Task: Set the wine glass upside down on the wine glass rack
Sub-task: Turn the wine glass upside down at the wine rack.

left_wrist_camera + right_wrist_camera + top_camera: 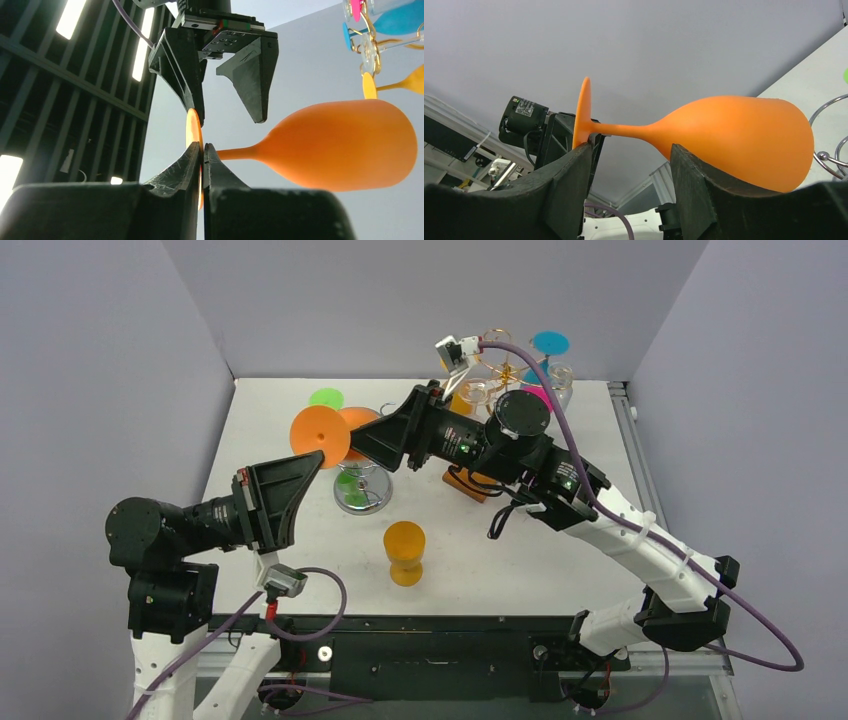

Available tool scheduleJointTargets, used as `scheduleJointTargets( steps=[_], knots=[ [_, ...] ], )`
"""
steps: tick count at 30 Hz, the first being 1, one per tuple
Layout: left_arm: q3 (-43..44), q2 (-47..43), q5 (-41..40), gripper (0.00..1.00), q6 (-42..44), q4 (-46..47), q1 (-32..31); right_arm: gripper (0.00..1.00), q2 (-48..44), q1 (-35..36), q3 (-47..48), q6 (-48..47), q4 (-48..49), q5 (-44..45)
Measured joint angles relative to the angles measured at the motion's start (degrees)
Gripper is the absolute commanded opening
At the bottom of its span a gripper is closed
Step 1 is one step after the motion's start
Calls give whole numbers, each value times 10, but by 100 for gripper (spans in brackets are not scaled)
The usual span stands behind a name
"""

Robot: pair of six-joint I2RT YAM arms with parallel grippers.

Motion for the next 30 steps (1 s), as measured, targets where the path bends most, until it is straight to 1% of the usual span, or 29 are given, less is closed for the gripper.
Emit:
scheduleJointTargets(
  steps=[4,6,14,18,23,27,30],
  knots=[
    [0,0,1,0,25,-9,0,54,-2,-1,0,1,4,0],
    [0,0,1,0,25,-8,-1,52,-9,-1,-7,1,4,2],
    [0,1,-17,0,-29,2,-2,51,-72,-4,-43,-3,-9,34],
    [-2,1,-20,0,-38,4,-2,50,-90,-4,-38,-1,15,38],
    [-2,2,-20,0,-37,2,-2,47,-47,-2,3,9,35,24],
    [-2,4,-20,0,-30,-1,-2,45,-10,2,14,14,35,17],
    [-2,7,-20,0,-22,-6,-2,38,12,4,16,17,32,12]
  ],
)
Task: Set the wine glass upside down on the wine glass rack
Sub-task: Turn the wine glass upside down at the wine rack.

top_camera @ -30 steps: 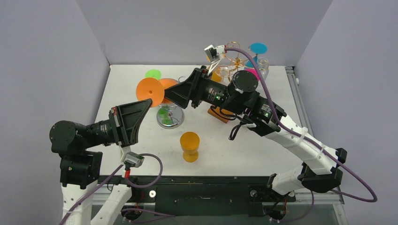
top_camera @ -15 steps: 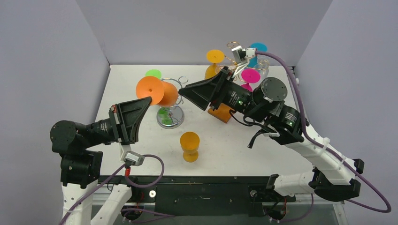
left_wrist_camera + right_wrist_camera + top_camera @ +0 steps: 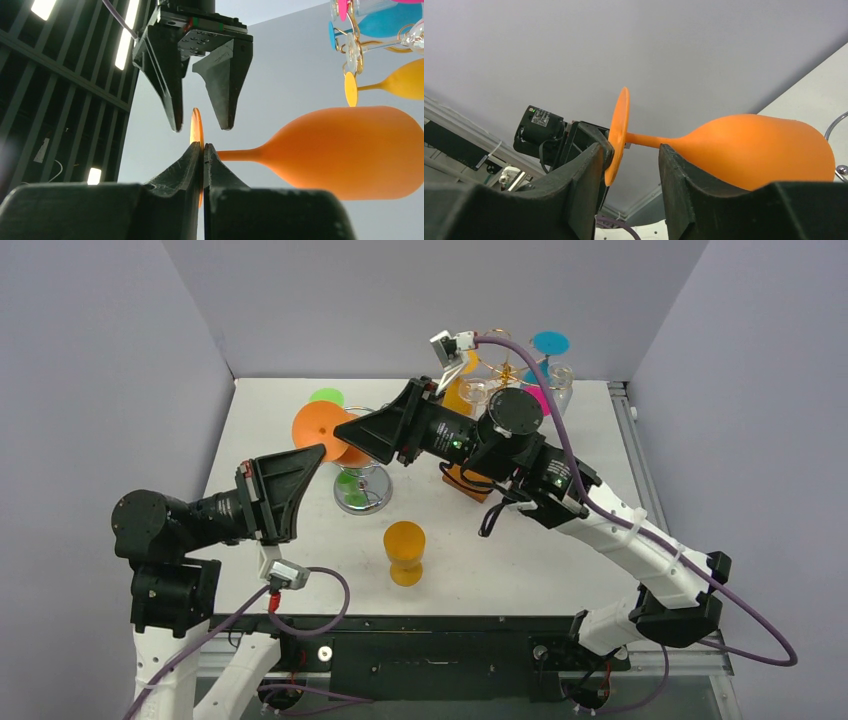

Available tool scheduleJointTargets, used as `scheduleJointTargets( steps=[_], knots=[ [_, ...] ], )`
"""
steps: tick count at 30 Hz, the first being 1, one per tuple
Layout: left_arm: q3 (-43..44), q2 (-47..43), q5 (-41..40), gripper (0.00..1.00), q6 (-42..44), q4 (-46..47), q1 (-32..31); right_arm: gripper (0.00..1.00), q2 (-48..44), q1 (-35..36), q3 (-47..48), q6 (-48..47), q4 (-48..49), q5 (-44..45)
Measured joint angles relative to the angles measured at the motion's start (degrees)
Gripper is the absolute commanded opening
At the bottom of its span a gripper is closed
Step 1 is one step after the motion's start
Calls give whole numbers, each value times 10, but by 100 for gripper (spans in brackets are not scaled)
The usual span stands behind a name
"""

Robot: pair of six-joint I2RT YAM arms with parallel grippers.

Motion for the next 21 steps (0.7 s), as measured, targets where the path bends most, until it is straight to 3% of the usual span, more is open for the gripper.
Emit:
scheduleJointTargets(
  steps=[2,6,8,10,11,14,16,19,21],
  knots=[
    [0,2,0,0,6,-5,0,30,10,0,2,2,-3,-2],
    [0,4,0,0,13,-11,0,1,25,0,22,10,-2,-10],
    [0,5,0,0,17,-11,0,0,31,0,34,12,-2,-12],
    [0,5,-2,7,24,-10,0,0,36,-1,39,16,-3,-12],
    [0,5,-4,11,25,-10,0,0,37,-3,41,16,-3,-12],
    [-3,5,-9,53,19,-8,0,0,38,-12,43,14,-4,-16],
    [-12,3,-15,74,-3,-2,0,0,40,-23,51,11,-8,-19],
    [-23,2,-32,94,-37,1,0,0,50,-49,72,9,-10,-25],
    [-25,2,-54,97,-75,1,0,0,60,-73,85,8,-11,-32]
  ],
)
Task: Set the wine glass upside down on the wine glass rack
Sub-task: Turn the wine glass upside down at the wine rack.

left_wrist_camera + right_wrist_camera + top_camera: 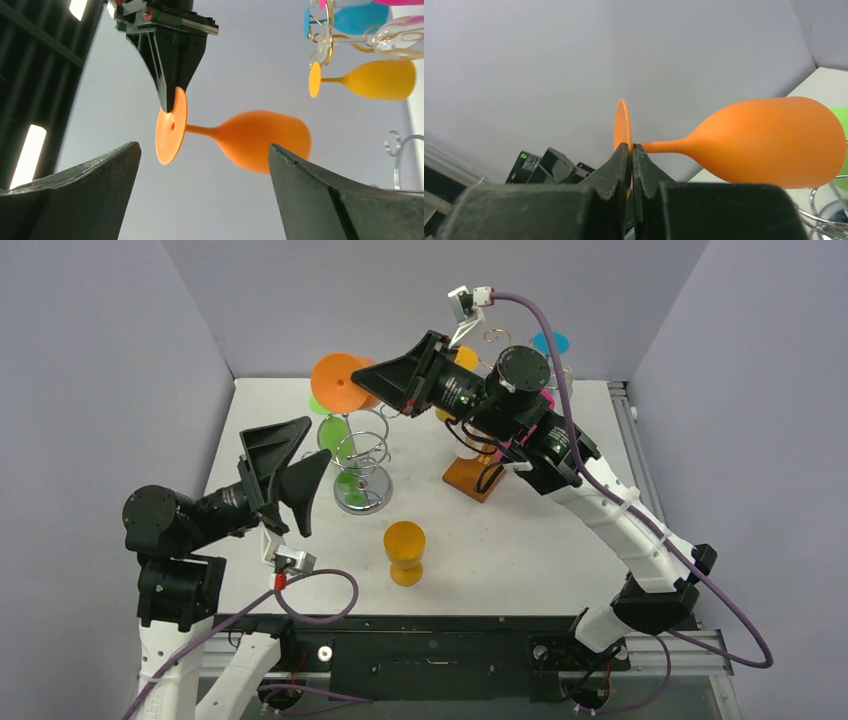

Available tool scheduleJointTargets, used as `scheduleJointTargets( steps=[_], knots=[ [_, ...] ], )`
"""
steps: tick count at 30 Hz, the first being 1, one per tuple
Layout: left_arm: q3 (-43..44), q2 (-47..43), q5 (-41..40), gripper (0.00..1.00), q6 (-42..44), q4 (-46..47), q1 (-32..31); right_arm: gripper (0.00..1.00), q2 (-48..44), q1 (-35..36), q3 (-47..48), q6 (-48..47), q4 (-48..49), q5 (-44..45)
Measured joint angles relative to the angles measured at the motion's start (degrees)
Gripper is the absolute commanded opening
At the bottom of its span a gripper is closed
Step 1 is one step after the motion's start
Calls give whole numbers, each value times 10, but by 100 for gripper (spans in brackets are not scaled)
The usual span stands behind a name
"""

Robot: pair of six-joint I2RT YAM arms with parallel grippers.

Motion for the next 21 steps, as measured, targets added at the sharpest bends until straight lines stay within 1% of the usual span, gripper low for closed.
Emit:
scheduleJointTargets(
  steps=[2,4,8,11,15,18,21],
  knots=[
    [0,0,-26,96,-46,2,0,0,15,-25,14,-1,0,-7],
    [0,-1,-58,96,-110,6,0,0,32,-47,23,-3,-3,-14],
    [15,7,-145,96,-283,6,0,0,71,-79,27,-13,-17,-19],
    [37,19,-217,96,-418,3,0,0,96,-90,23,-22,-26,-19],
    [43,24,-280,96,-541,-9,0,0,108,-104,-3,-27,-29,-19],
    [44,32,-307,96,-603,-20,0,0,110,-114,-18,-27,-29,-19],
    [44,39,-322,96,-644,-32,0,0,111,-129,-28,-25,-22,-21]
  ],
)
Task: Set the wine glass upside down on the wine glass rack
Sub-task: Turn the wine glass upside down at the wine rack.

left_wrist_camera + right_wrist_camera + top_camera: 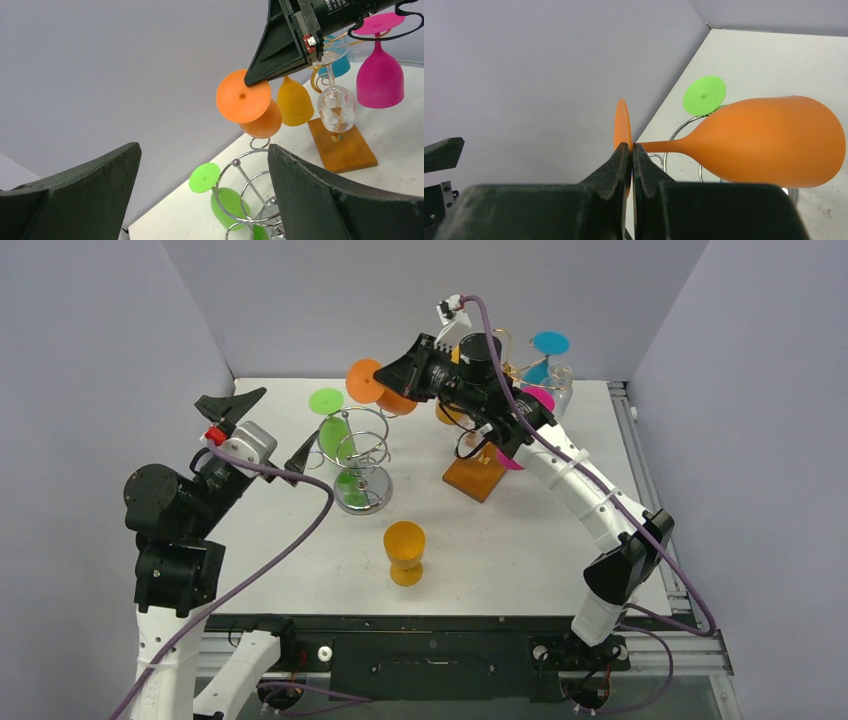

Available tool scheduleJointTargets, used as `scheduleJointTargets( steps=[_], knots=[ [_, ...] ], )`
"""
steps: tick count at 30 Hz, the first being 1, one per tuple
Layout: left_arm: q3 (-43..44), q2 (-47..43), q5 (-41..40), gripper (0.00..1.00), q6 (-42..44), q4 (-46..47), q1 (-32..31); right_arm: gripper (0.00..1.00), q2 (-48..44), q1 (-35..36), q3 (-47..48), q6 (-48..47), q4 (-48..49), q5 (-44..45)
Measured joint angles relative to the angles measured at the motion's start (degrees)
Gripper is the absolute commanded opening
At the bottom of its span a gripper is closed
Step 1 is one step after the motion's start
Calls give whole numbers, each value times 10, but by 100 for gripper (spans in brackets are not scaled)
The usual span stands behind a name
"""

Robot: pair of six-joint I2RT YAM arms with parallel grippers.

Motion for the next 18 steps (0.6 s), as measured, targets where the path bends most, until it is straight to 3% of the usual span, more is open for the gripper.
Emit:
scheduleJointTargets(
  steps=[18],
  knots=[
    [-10,1,-6,97,-55,-16,0,0,47,-56,-23,29,76,-35]
  ],
)
